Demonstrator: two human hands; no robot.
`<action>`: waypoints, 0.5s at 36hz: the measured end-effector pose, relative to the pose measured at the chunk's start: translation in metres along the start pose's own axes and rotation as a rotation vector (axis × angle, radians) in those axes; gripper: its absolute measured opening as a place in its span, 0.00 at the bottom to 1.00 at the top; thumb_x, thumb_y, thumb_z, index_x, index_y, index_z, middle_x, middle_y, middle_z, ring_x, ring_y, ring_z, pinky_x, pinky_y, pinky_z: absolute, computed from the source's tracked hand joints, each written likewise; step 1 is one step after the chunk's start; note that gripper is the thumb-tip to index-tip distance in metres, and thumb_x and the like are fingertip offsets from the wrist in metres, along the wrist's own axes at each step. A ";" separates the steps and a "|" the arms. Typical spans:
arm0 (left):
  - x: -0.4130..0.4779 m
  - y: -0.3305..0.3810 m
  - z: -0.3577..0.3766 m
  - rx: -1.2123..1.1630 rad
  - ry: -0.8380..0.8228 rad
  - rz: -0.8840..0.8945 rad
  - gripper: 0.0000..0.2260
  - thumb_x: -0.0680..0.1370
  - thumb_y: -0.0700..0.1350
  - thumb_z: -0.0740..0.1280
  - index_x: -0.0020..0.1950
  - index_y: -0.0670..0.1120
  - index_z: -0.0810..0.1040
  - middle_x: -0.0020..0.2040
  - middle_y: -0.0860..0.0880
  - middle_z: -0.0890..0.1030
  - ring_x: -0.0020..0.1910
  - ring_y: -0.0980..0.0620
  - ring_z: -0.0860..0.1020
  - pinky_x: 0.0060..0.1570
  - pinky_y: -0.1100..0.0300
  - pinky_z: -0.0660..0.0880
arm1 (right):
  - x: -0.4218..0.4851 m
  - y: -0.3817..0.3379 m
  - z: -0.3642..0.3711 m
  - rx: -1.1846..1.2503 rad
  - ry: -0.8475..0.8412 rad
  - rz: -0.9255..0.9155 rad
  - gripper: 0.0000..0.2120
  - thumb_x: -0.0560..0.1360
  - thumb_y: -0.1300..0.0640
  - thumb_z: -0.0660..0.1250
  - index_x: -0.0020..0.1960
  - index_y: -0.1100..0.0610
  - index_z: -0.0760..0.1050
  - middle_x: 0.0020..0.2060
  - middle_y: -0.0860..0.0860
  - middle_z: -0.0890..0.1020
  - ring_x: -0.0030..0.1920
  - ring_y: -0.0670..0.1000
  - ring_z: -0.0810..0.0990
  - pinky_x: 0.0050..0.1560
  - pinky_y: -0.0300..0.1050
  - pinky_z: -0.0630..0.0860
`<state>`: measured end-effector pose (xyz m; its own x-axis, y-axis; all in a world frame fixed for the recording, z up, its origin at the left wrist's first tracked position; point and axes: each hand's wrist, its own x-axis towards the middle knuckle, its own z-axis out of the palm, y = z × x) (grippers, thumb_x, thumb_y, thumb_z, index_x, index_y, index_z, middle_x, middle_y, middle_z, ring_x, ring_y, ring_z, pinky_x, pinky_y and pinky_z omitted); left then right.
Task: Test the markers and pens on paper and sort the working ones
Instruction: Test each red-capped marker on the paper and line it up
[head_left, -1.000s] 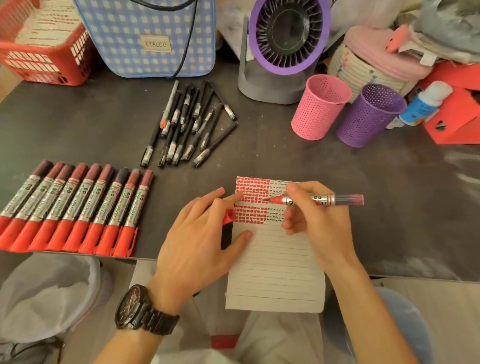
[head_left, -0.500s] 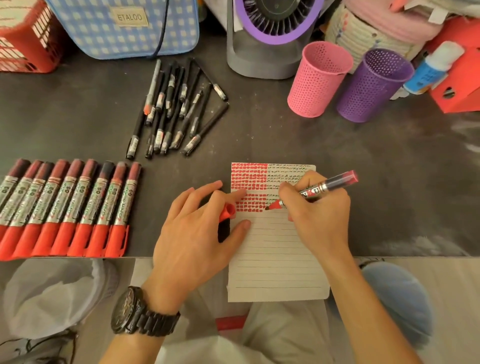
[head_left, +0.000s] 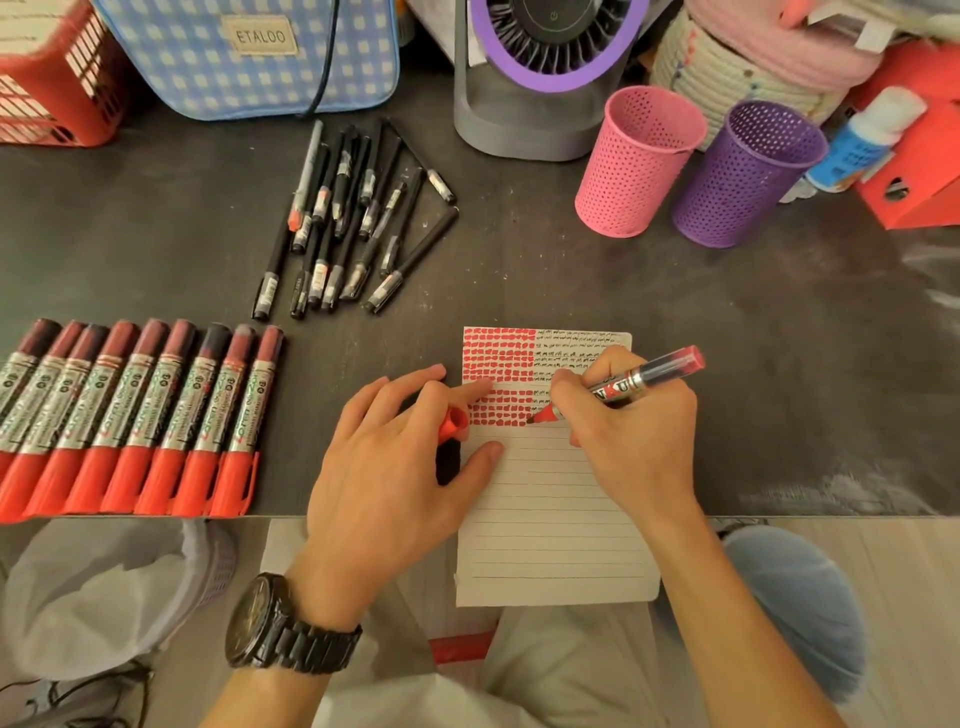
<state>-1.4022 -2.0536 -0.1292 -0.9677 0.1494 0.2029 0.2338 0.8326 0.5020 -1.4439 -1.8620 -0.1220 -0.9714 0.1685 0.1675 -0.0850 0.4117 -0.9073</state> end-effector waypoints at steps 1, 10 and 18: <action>0.000 0.000 0.000 0.001 0.001 0.001 0.15 0.77 0.63 0.65 0.48 0.61 0.58 0.66 0.62 0.78 0.72 0.57 0.69 0.73 0.49 0.64 | 0.000 0.000 0.000 0.002 0.000 0.002 0.14 0.73 0.64 0.73 0.31 0.63 0.74 0.23 0.57 0.75 0.26 0.59 0.75 0.30 0.56 0.73; 0.000 0.001 0.000 -0.006 -0.015 -0.013 0.15 0.77 0.63 0.64 0.49 0.63 0.57 0.66 0.62 0.78 0.73 0.58 0.68 0.74 0.50 0.62 | -0.001 0.000 -0.001 0.018 0.002 0.013 0.15 0.73 0.64 0.73 0.30 0.60 0.74 0.22 0.52 0.76 0.23 0.51 0.74 0.27 0.46 0.73; -0.001 0.001 -0.001 -0.017 -0.003 -0.019 0.17 0.77 0.63 0.64 0.49 0.65 0.55 0.65 0.61 0.79 0.72 0.58 0.70 0.74 0.49 0.63 | -0.001 0.000 -0.001 -0.003 0.007 0.010 0.14 0.73 0.64 0.72 0.31 0.61 0.73 0.22 0.54 0.75 0.25 0.55 0.74 0.28 0.49 0.72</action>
<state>-1.4014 -2.0529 -0.1281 -0.9724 0.1352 0.1901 0.2166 0.8261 0.5202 -1.4425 -1.8613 -0.1224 -0.9707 0.1786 0.1608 -0.0744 0.4126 -0.9079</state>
